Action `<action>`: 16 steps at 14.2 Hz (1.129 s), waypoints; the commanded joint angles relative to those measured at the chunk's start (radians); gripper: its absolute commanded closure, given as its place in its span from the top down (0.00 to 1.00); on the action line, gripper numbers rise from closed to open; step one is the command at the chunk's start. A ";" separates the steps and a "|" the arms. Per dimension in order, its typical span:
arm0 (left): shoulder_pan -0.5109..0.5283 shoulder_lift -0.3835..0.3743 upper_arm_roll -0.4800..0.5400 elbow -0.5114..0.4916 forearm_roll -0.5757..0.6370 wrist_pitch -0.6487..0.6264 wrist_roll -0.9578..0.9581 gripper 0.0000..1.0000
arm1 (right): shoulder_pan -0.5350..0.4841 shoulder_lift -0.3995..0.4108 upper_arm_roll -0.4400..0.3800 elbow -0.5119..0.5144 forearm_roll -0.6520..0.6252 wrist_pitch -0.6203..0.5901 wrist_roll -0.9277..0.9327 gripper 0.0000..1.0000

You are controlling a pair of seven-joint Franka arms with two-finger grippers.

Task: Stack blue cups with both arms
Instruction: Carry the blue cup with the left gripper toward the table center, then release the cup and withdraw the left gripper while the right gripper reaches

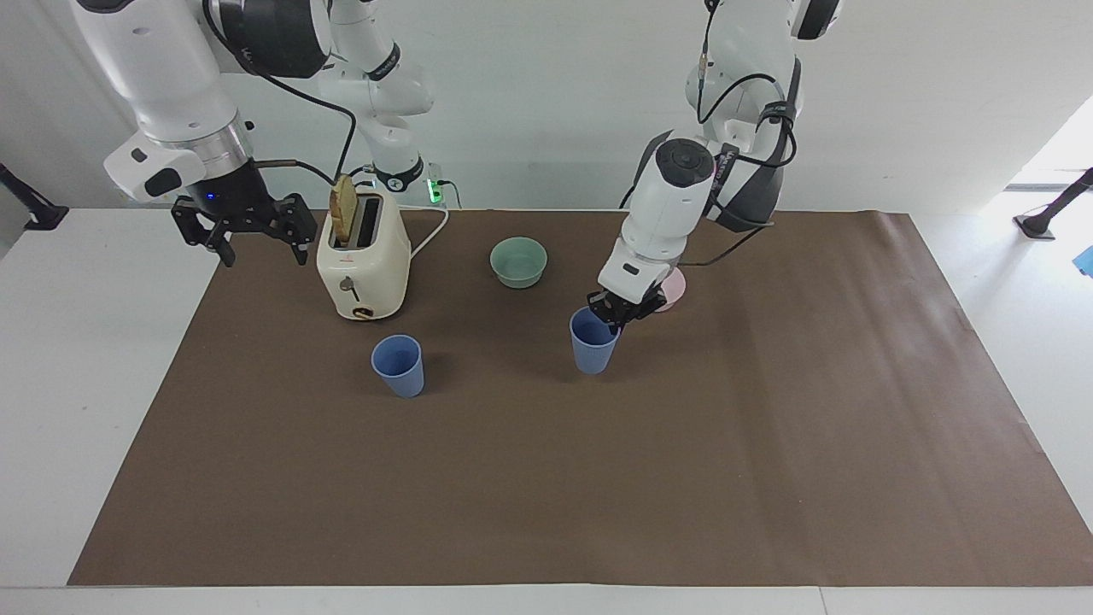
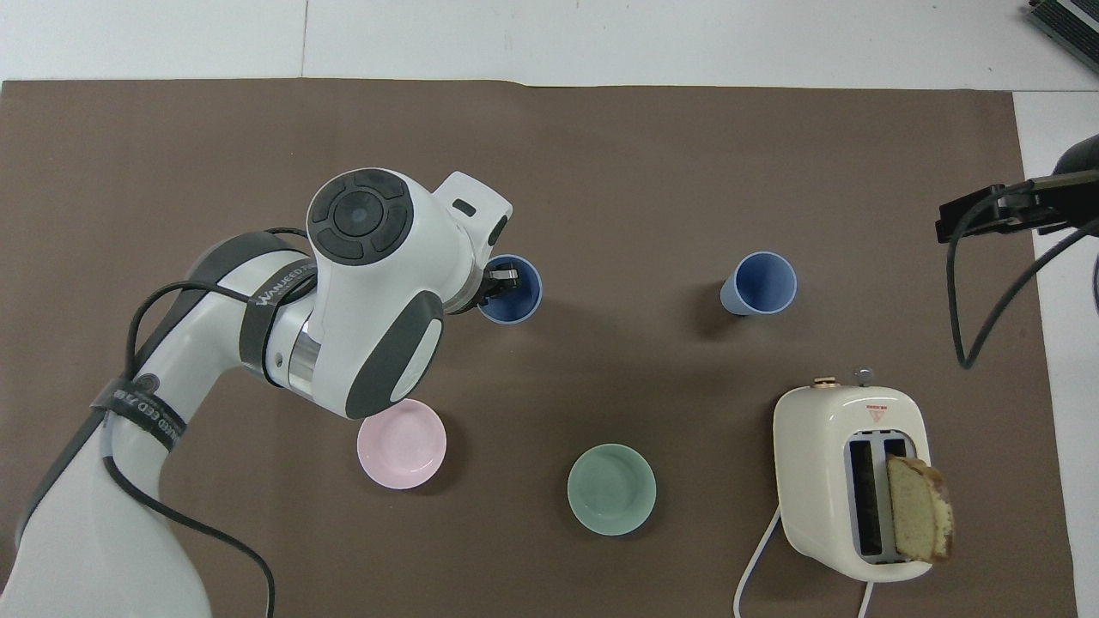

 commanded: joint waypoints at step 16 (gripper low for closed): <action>-0.042 0.066 0.020 -0.001 0.052 0.068 -0.013 1.00 | -0.009 -0.047 0.015 -0.068 0.016 0.007 -0.028 1.00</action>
